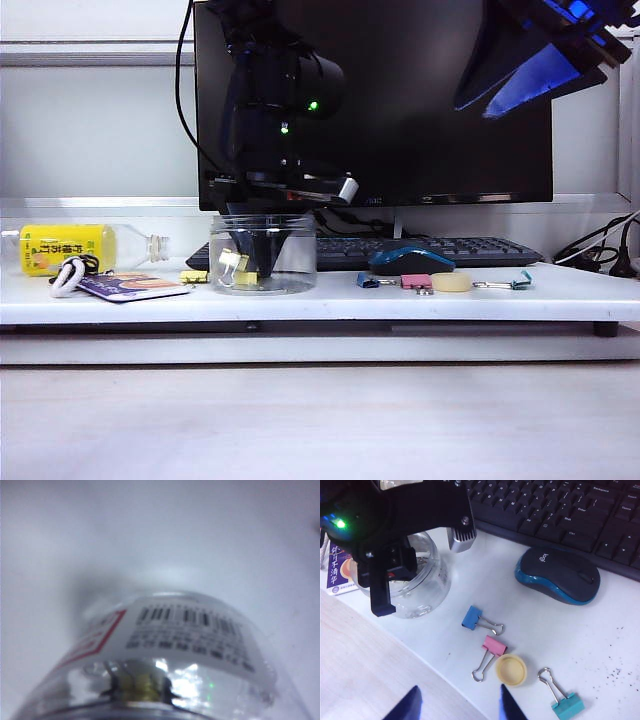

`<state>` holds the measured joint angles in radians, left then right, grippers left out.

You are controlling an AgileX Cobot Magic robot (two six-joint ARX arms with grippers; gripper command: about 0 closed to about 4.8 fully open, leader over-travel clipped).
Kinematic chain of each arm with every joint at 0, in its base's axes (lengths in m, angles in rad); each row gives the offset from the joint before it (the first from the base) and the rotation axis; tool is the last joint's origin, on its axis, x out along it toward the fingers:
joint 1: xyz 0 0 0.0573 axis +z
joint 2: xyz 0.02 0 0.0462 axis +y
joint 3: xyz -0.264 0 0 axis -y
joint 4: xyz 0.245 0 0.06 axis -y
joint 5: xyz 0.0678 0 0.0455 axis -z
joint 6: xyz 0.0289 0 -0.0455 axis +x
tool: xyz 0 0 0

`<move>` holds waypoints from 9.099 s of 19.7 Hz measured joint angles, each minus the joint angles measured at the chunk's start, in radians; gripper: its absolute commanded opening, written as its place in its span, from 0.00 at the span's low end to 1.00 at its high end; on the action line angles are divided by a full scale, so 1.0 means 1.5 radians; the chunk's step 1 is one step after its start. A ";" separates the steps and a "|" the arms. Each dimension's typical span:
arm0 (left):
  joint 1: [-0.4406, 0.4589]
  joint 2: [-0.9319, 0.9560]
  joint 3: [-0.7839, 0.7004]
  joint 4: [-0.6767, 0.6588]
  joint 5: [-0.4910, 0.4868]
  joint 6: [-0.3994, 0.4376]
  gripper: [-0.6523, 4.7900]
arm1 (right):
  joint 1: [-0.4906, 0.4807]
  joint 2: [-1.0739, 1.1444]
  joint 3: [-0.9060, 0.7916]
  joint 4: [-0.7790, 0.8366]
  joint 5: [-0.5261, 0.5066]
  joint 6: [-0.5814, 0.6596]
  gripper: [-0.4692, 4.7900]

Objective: Take the clips out of the round transparent plastic box and place them on the table.

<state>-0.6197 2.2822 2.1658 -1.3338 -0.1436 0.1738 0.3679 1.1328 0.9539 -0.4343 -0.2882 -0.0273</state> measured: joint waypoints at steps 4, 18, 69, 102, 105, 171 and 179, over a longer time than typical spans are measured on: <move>0.000 0.001 0.000 -0.008 0.000 -0.019 0.40 | 0.000 0.000 0.000 0.000 0.000 0.000 0.47; -0.006 0.019 0.008 -0.008 -0.008 -0.022 0.28 | 0.000 0.000 0.000 0.000 0.000 0.000 0.47; 0.009 0.015 0.043 -0.047 0.086 -0.034 0.57 | 0.000 0.000 0.000 0.000 -0.001 0.000 0.47; 0.005 0.038 0.045 -0.035 -0.021 -0.024 0.45 | 0.000 0.000 0.000 0.001 -0.002 0.000 0.47; 0.004 0.038 0.045 -0.035 -0.022 -0.024 0.45 | 0.000 0.000 0.000 0.002 -0.002 0.000 0.47; 0.169 -0.036 0.005 -0.004 0.108 -0.022 0.35 | 0.000 0.000 0.000 0.002 -0.015 0.000 0.47; 0.169 -0.036 0.005 -0.011 0.108 -0.022 0.48 | 0.000 0.000 0.000 0.002 -0.015 0.000 0.47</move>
<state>-0.3656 2.2288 2.1727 -1.3502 0.0185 0.1410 0.3679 1.1328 0.9539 -0.4313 -0.3111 -0.0273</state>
